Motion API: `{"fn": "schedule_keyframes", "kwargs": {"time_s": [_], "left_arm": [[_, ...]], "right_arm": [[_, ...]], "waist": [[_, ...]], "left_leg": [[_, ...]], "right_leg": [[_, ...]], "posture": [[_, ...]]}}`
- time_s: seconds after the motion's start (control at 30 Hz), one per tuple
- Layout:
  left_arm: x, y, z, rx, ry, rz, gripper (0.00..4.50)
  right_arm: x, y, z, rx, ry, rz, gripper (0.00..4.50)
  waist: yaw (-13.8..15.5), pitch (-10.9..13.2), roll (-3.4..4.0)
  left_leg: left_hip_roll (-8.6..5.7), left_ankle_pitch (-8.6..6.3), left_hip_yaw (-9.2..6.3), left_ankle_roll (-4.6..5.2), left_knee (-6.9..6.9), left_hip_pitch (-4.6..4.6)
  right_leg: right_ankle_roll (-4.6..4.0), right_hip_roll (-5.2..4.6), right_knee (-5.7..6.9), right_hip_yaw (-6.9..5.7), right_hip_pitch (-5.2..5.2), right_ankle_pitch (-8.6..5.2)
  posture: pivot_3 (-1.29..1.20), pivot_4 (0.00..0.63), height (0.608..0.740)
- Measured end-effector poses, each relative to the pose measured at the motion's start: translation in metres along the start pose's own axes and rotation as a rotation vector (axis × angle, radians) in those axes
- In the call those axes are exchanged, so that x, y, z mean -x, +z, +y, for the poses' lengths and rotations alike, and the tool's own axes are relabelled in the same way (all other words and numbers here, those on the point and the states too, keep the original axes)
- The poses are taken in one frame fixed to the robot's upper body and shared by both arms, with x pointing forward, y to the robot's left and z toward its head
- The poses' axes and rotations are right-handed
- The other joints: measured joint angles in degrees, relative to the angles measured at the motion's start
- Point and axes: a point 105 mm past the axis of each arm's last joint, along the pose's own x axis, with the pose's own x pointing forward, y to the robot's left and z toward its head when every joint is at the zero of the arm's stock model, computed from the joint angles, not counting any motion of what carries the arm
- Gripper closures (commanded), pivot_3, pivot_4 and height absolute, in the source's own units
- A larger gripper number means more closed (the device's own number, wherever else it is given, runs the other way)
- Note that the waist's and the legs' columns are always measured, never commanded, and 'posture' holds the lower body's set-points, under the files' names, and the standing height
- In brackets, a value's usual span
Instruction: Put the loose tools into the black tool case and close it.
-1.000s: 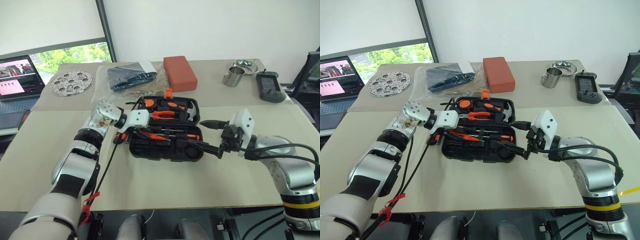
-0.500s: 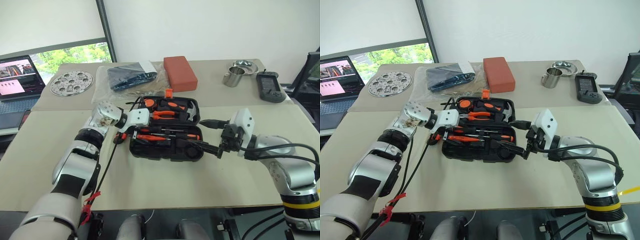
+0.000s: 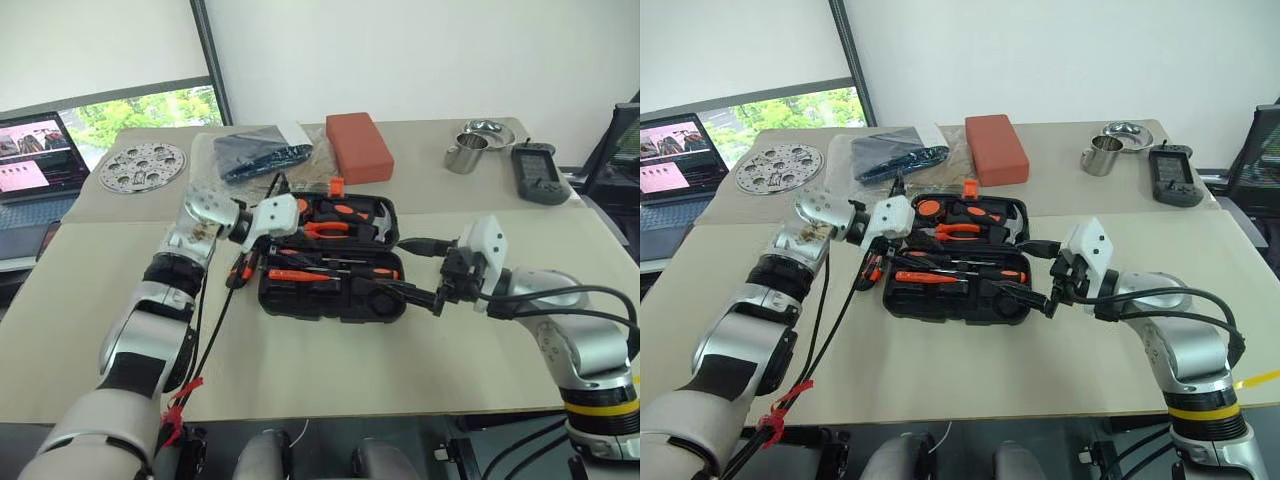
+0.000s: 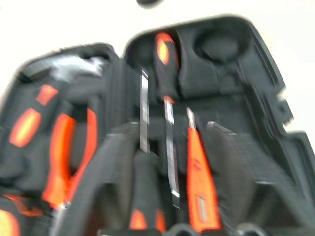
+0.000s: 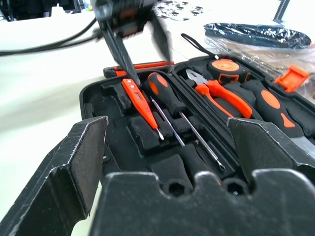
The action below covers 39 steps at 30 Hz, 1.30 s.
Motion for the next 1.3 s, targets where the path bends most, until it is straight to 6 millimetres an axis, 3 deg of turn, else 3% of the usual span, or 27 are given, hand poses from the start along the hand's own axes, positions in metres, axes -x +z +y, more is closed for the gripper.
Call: {"fn": "schedule_keyframes", "kwargs": {"time_s": [0.07,0.43,0.97,1.3], "left_arm": [[-0.001,-0.002,-0.001,0.001,-0.006,0.013,4.47],[-0.006,-0.027,-0.009,0.068,-0.031,0.086,4.47],[0.003,-0.040,-0.010,0.058,-0.019,0.164,4.47],[-0.006,-0.047,-0.022,0.049,-0.058,0.169,4.47]], "right_arm": [[-0.001,0.000,0.000,-0.001,0.002,-0.002,0.00],[0.000,-0.001,0.000,-0.005,-0.010,0.000,0.00],[0.000,-0.001,0.000,-0.005,-0.009,-0.001,0.00],[-0.001,-0.001,0.001,-0.005,0.002,0.000,0.00]], "waist": [[0.13,0.00,0.00],[0.00,0.00,0.00],[-0.04,-0.02,0.03],[-0.01,-0.08,0.10]], "left_leg": [[-0.04,-0.02,-0.01,0.03,0.01,-0.01],[-0.03,-0.02,-0.04,0.04,0.00,-0.01],[-0.03,-0.03,-0.04,0.05,0.00,0.03],[-0.03,-0.03,-0.04,0.05,0.01,0.12]], "right_leg": [[0.00,-0.02,0.00,0.00,0.02,0.00],[0.00,0.00,0.02,0.00,0.01,0.00],[0.00,-0.01,0.04,0.00,0.02,0.00],[0.00,-0.01,0.06,0.00,0.12,0.00]], "posture": [[0.00,0.150,0.740],[0.00,0.150,0.740],[0.00,0.150,0.740],[0.00,0.150,0.740]]}}
